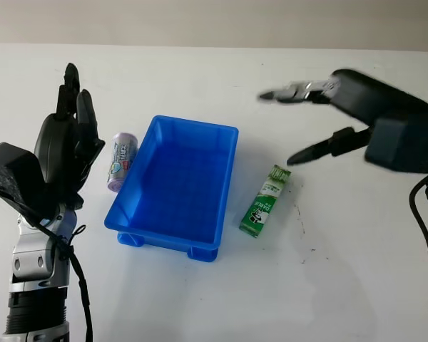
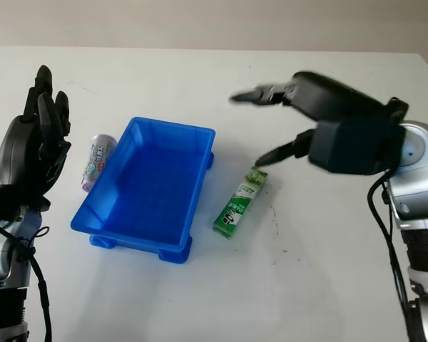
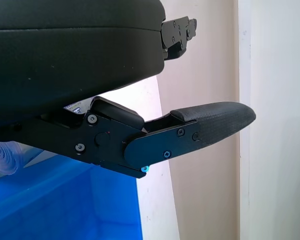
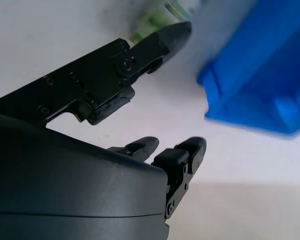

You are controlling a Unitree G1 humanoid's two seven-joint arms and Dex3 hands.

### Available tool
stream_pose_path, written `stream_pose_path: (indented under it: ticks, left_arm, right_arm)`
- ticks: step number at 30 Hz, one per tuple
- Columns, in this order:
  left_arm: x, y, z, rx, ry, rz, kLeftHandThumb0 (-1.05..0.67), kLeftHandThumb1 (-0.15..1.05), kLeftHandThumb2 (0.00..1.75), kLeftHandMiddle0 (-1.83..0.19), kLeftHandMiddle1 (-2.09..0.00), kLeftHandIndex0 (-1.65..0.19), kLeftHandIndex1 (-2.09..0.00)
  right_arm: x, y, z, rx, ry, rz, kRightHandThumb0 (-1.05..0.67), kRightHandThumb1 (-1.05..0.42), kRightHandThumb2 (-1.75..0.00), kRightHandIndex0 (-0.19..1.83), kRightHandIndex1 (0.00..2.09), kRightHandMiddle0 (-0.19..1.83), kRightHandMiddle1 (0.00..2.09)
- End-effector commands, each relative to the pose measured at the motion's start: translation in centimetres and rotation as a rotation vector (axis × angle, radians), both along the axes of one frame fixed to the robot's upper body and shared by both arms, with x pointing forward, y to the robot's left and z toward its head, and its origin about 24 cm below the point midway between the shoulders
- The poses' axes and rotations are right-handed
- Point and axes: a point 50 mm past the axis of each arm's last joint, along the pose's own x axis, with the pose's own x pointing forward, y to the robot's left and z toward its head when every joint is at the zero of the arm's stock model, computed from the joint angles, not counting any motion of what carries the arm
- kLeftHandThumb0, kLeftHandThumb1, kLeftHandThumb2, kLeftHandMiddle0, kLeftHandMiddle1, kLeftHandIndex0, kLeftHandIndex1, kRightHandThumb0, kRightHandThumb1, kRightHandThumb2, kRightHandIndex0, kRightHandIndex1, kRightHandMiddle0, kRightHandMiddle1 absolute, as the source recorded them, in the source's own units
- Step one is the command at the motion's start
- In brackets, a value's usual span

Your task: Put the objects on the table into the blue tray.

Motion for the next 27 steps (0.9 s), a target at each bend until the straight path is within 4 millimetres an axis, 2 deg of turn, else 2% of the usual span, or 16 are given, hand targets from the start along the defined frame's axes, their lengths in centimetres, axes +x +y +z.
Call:
stream_pose_path:
  ticks: [1,7,18,27]
  left_arm:
    - [-0.1,0.0,0.5,0.000,-0.018,0.002,-0.86,1.05,0.71,0.19,0.00,0.19,0.00]
    - [-0.2,0.2,0.5,0.007,-0.019,0.005,-0.86,1.05,0.71,0.19,0.00,0.19,0.00]
    - [-0.1,0.3,0.6,0.002,-0.021,0.005,-0.86,1.05,0.70,0.19,0.00,0.19,0.00]
    - [-0.1,0.3,0.6,0.002,-0.022,-0.002,-0.86,1.05,0.71,0.19,0.00,0.19,0.00]
  right_arm:
    - [0.0,0.3,0.1,-0.106,-0.014,0.033,-0.55,-0.71,-0.05,0.43,0.12,0.51,0.06]
    - [-0.1,0.9,-0.3,-0.244,-0.022,0.089,-0.59,-0.71,-0.05,0.42,0.10,0.47,0.05]
    - [-0.8,1.5,-1.2,-0.361,0.042,0.160,-0.57,-0.75,-0.07,0.40,0.07,0.42,0.03]
    - [-1.2,2.0,-2.8,-0.304,0.074,0.225,-0.58,-0.79,-0.06,0.43,0.08,0.43,0.04]
